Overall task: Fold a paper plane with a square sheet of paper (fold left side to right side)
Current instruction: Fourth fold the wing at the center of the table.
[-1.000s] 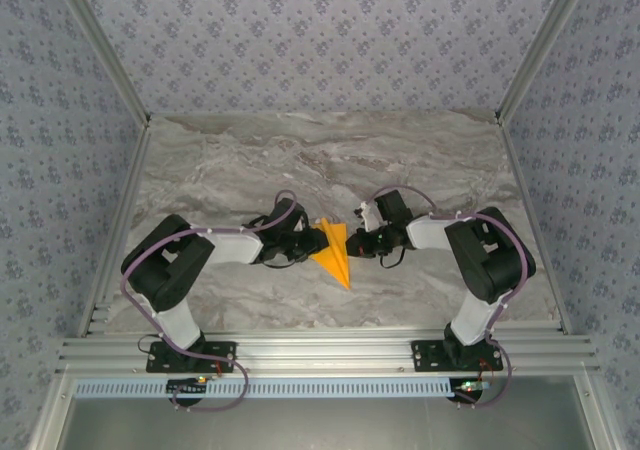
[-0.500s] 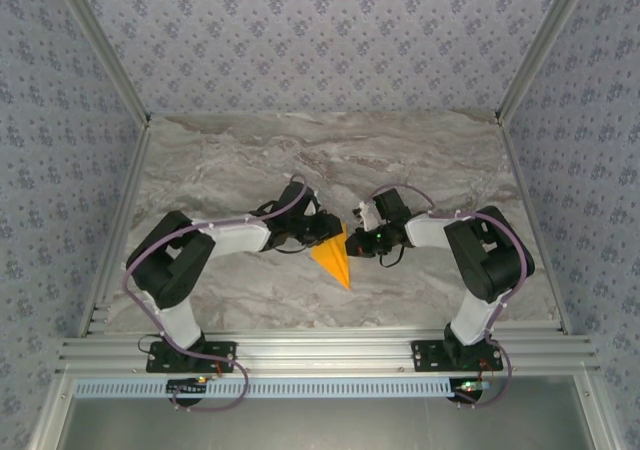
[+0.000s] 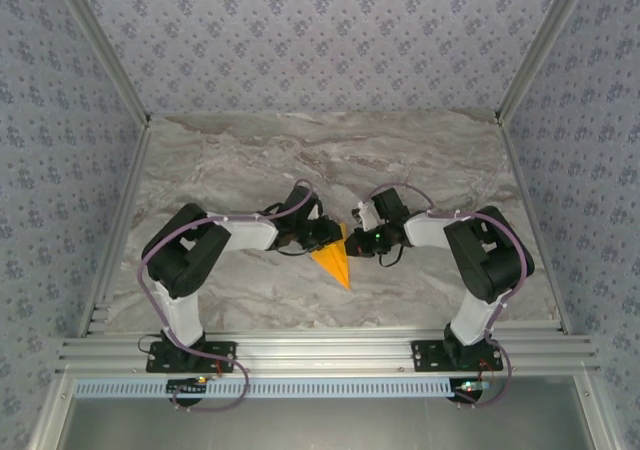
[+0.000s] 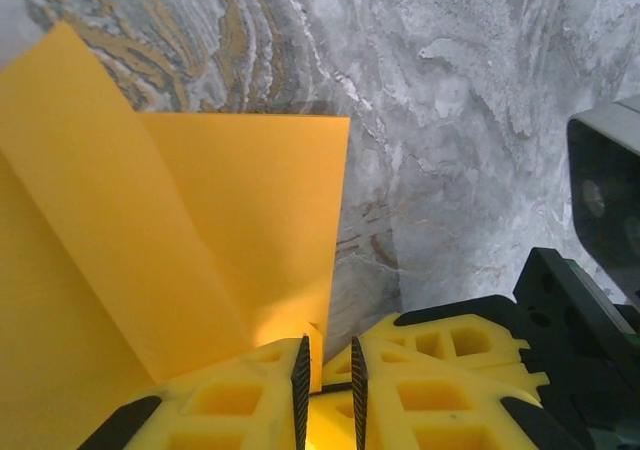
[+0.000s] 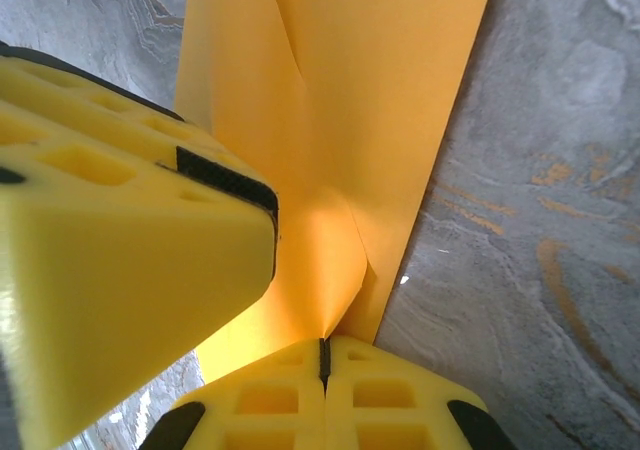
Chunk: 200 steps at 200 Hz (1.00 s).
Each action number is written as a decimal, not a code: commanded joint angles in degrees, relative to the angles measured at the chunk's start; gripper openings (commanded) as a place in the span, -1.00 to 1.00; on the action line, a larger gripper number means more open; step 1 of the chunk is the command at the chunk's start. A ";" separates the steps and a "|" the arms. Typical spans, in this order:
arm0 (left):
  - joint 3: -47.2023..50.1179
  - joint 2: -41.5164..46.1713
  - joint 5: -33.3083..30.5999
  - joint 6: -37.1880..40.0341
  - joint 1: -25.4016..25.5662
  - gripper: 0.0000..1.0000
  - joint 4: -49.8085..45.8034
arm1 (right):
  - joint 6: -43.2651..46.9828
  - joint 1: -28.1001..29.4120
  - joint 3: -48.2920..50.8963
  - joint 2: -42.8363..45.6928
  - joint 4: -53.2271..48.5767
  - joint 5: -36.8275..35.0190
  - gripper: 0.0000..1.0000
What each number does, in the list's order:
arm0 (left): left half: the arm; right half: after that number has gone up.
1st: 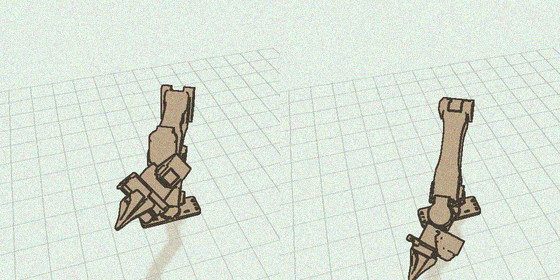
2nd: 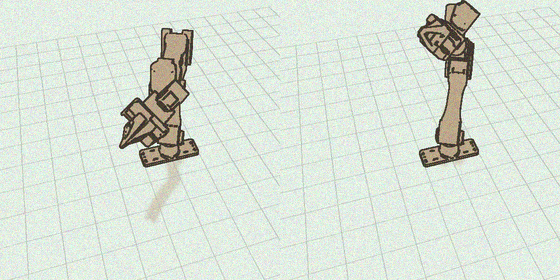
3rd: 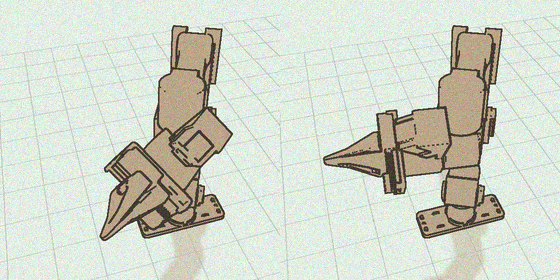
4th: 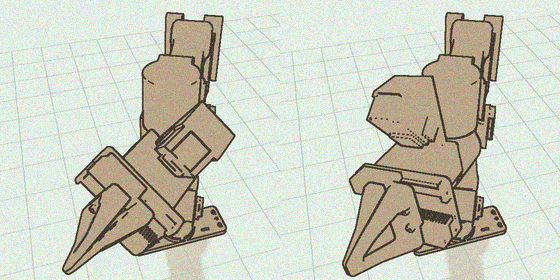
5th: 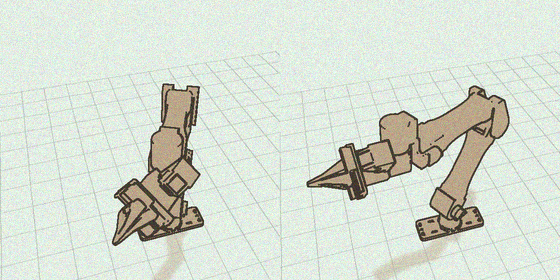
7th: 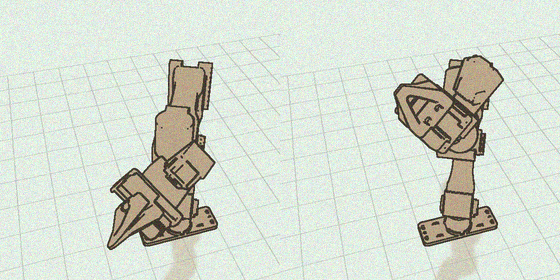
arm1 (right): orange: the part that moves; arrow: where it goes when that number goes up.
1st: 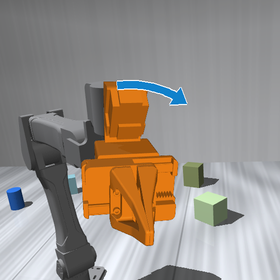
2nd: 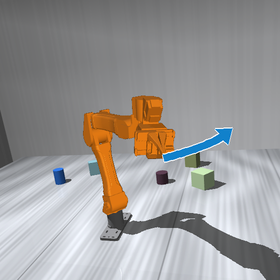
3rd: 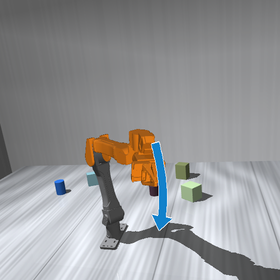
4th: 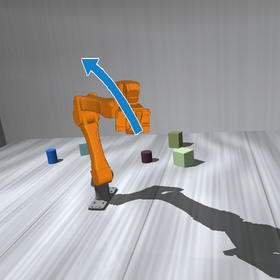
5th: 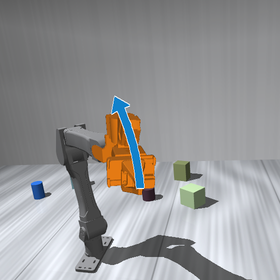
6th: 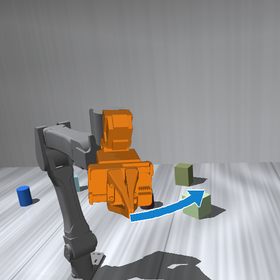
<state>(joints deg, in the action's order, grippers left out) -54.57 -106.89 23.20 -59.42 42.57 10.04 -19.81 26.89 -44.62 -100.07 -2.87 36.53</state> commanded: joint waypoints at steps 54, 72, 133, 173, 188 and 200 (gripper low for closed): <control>3.45 0.21 -3.51 0.62 0.40 -0.61 -2.45 | 1.84 1.21 0.76 -2.32 -5.15 -6.21 -1.00; 3.93 0.02 -3.84 0.58 0.33 -0.61 -2.39 | 1.73 1.16 0.69 -2.08 -5.13 -6.06 -1.00; 5.61 -0.42 -5.10 0.53 0.32 -0.63 -2.62 | 1.14 0.28 -1.73 4.10 -6.72 -4.45 -0.69; 5.76 -0.71 -5.01 0.36 0.40 -0.63 -2.17 | 2.66 -0.10 -1.80 10.33 -11.47 -3.09 -0.42; 5.71 -0.68 -5.01 0.45 0.32 -0.64 -2.14 | 2.09 0.57 -0.15 11.78 -10.85 1.25 -0.42; 5.79 -0.60 -5.00 0.44 0.32 -0.64 -2.19 | 1.02 1.50 1.26 12.50 -8.93 5.90 -0.44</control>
<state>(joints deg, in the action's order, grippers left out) -50.98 -106.61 20.97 -59.46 42.54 12.38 -18.39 27.09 -45.32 -89.58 -10.66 34.76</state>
